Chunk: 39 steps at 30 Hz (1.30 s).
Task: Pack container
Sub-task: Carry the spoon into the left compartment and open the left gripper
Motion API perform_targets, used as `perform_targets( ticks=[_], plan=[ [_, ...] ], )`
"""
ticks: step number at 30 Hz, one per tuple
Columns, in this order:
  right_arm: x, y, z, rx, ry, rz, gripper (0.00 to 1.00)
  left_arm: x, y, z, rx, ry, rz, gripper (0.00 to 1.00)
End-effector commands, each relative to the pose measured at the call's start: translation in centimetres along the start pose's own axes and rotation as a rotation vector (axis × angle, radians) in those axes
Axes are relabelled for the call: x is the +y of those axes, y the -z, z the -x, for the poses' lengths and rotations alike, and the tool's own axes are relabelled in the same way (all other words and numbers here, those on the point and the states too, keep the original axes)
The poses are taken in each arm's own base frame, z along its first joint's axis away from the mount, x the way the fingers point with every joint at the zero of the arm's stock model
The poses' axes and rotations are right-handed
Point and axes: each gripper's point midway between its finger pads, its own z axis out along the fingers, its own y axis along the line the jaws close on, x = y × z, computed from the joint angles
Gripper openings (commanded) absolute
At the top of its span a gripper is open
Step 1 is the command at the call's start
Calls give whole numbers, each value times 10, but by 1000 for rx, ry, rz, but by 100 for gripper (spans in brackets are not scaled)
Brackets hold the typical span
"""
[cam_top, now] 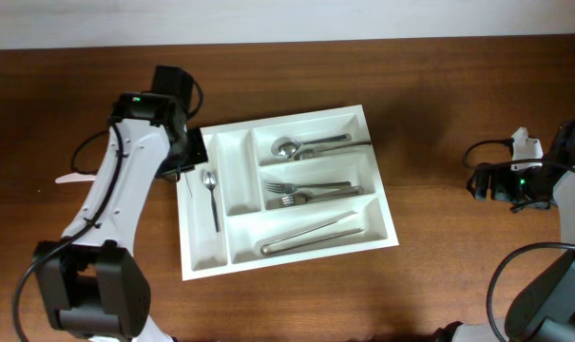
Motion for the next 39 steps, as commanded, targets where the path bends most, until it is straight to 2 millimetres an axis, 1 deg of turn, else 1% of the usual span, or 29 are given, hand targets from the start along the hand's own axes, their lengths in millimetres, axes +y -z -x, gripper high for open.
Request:
perform_targets(
  ticks=[1, 5, 9, 14, 16, 18, 19, 20, 22, 24, 26, 28, 29, 31, 32, 34, 36, 37, 39],
  plan=[
    [0, 0, -1, -3, 4, 10, 99, 8, -23, -10, 62, -46, 59, 3],
    [0, 0, -1, -3, 4, 10, 99, 10, -32, -17, 97, -55, 71, 5],
    [0, 0, -1, -3, 4, 10, 99, 10, -38, -18, 112, -57, 77, 6],
    [0, 0, 0, -4, 5, 10, 99, 9, -39, -18, 115, -57, 74, 8],
    [0, 0, -1, -3, 4, 10, 99, 9, -39, -18, 115, -57, 74, 13],
    [0, 0, -1, -3, 4, 10, 99, 9, -39, -18, 112, -57, 73, 25],
    [0, 0, -1, -3, 4, 10, 99, 9, -39, -17, 111, -56, 73, 36],
    [0, 0, -1, -3, 4, 10, 99, 8, -38, -15, 105, -50, 71, 59],
    [0, 0, -1, -3, 4, 10, 99, 10, -34, -8, 85, -38, 66, 100],
    [0, 0, 0, -4, 5, 10, 99, 16, -25, 6, 51, -8, 59, 99],
    [0, 0, 0, -4, 5, 10, 99, 30, -14, 25, 5, 80, 53, 99],
    [0, 0, 0, -4, 5, 10, 99, 56, -5, 41, -28, 277, 61, 99],
    [0, 0, 0, -4, 5, 10, 99, 69, -3, 44, -31, 390, 64, 99],
    [0, 0, 0, -4, 5, 10, 99, 101, -4, 38, 12, 723, 58, 99],
    [0, 0, -1, -3, 4, 10, 99, 109, -5, 36, 49, 875, 13, 99],
    [0, 0, -1, -3, 4, 10, 99, 120, -6, 36, 97, 1014, -65, 99],
    [0, 0, -1, -3, 4, 10, 99, 133, -6, 36, 128, 1086, -122, 99],
    [0, 0, -1, -3, 4, 10, 99, 147, -6, 35, 124, 1123, -120, 99],
    [0, 0, -1, -3, 4, 10, 99, 166, -9, 33, 128, 1223, -104, 99]
  ],
)
